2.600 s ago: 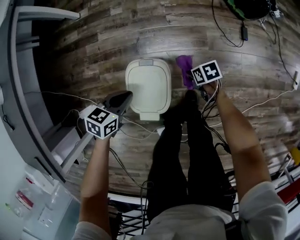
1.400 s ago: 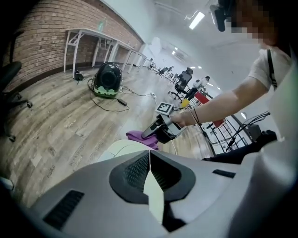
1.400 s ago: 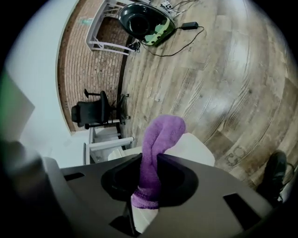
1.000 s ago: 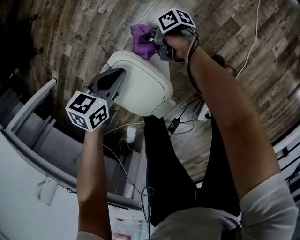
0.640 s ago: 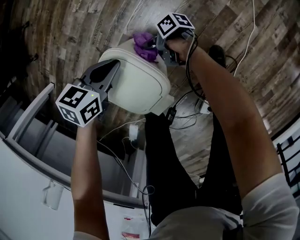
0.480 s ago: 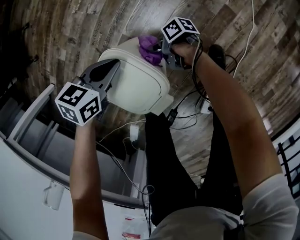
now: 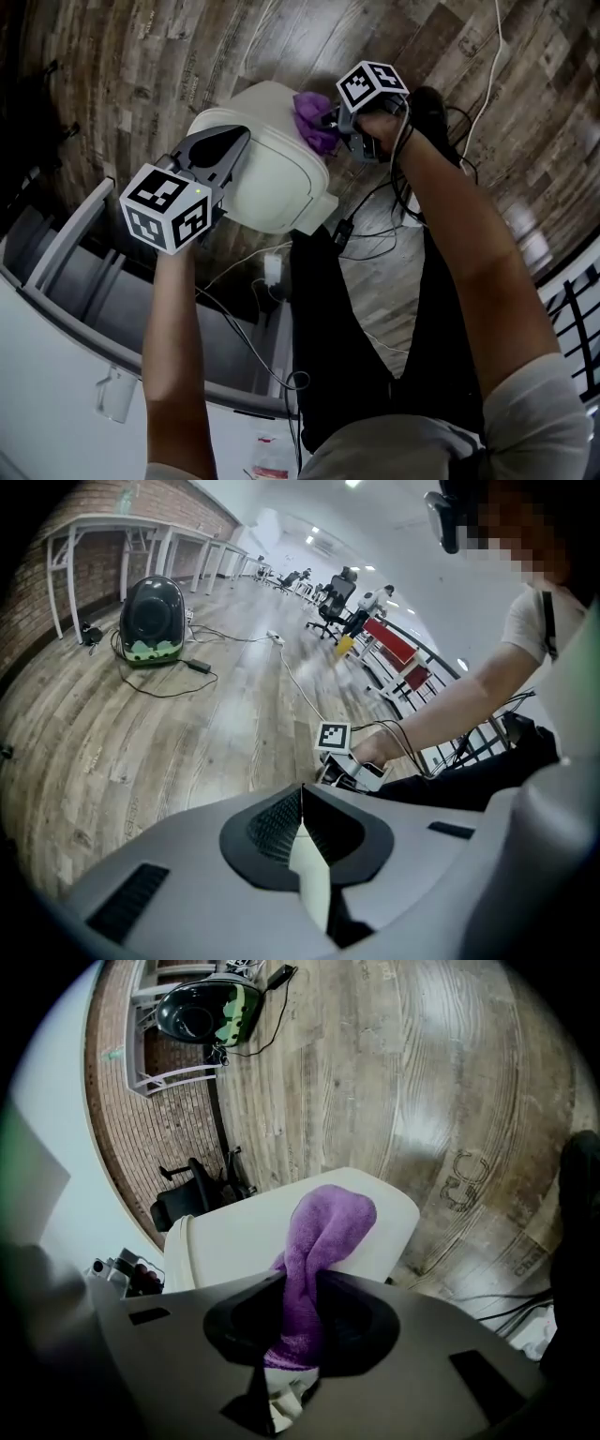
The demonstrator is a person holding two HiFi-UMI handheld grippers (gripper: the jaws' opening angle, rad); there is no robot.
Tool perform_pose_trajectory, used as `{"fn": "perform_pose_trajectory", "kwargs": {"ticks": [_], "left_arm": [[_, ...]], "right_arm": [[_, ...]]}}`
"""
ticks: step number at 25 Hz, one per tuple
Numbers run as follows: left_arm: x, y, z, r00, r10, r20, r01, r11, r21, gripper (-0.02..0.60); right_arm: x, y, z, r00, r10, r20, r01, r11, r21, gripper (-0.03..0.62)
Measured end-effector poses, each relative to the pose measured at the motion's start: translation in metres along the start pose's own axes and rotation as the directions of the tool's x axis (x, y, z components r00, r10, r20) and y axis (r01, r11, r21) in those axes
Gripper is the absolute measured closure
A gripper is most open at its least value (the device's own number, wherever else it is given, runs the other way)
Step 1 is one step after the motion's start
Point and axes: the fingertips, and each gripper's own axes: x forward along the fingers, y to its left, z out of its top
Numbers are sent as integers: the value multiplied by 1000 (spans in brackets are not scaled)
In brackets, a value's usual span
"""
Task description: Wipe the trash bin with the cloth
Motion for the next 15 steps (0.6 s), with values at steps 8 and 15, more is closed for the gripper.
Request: {"fn": "perform_pose_trajectory", "kwargs": {"ticks": [8, 15], "left_arm": [[17, -12, 15, 999, -22, -24, 23, 999, 31, 577], [27, -16, 21, 998, -30, -48, 32, 998, 49, 577]], "right_arm": [[-6, -34, -34, 998, -48, -46, 49, 999, 19, 503], [-13, -94, -92, 919, -296, -259, 270, 954, -129, 503]]}}
